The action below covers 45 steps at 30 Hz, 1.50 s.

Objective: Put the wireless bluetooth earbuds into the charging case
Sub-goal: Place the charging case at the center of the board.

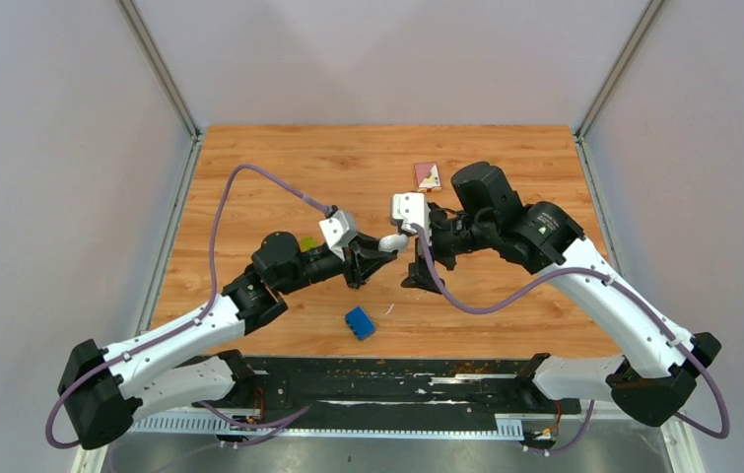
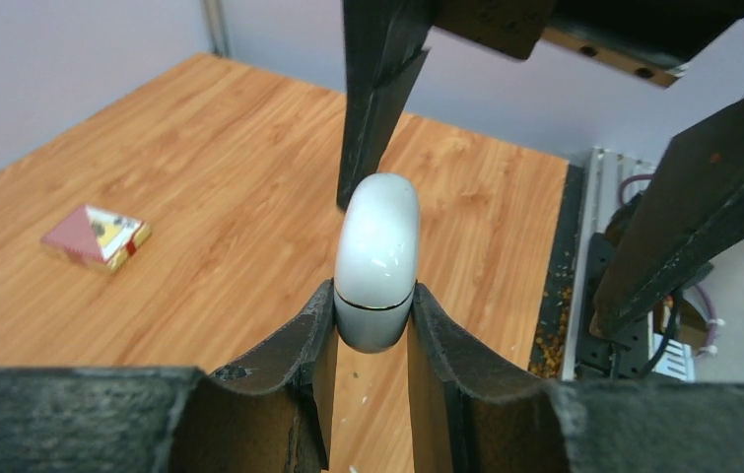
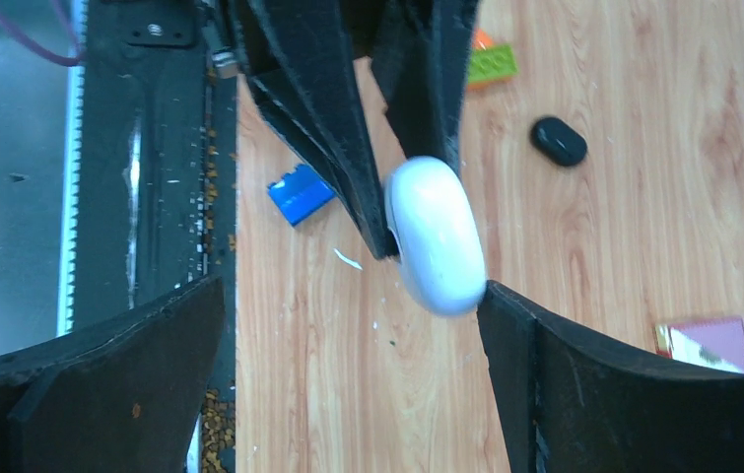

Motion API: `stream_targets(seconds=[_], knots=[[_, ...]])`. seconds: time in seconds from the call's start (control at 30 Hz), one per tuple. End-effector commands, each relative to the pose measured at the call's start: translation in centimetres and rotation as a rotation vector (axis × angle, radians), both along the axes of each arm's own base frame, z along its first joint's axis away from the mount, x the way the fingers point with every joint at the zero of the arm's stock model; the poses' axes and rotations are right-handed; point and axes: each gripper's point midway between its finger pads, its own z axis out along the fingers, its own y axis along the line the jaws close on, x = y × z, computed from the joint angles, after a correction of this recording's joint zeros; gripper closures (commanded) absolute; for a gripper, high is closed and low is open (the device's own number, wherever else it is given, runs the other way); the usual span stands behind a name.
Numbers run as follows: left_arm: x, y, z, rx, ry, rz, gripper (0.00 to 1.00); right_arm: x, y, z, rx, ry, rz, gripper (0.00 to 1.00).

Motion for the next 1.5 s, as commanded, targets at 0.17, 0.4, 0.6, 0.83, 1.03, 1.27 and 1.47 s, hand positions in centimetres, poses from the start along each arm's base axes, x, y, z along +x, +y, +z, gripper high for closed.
stream_targets(seconds=[0.17, 0.4, 0.6, 0.83, 1.03, 1.27, 1.47], knots=[[4.7, 2.4, -4.5, 0.109, 0.248, 0.340, 0.95, 6.0, -4.7, -1.9, 0.030, 0.145, -0.346, 0.00], [8.0, 2.3, -9.4, 0.170, 0.453, 0.525, 0.92, 7.1, -7.1, -2.8, 0.062, 0.230, -0.445, 0.01], [10.3, -2.0, -13.7, 0.237, 0.588, 0.500, 0.85, 5.7, -7.6, -2.3, 0.081, 0.205, -0.433, 0.01], [11.8, -5.4, -18.4, 0.261, 0.695, 0.475, 0.69, 5.2, -8.5, -2.6, 0.064, 0.168, -0.448, 0.01], [12.2, -5.4, -19.9, 0.257, 0.755, 0.528, 0.59, 5.3, -8.9, -4.2, 0.037, 0.183, -0.455, 0.01], [12.2, -5.6, -21.1, 0.297, 0.809, 0.543, 0.53, 5.9, -8.5, -5.0, 0.041, 0.216, -0.453, 0.01], [12.2, -1.9, -17.3, 0.330, 0.710, 0.651, 0.51, 7.8, -8.2, -4.6, 0.016, 0.160, -0.413, 0.01]])
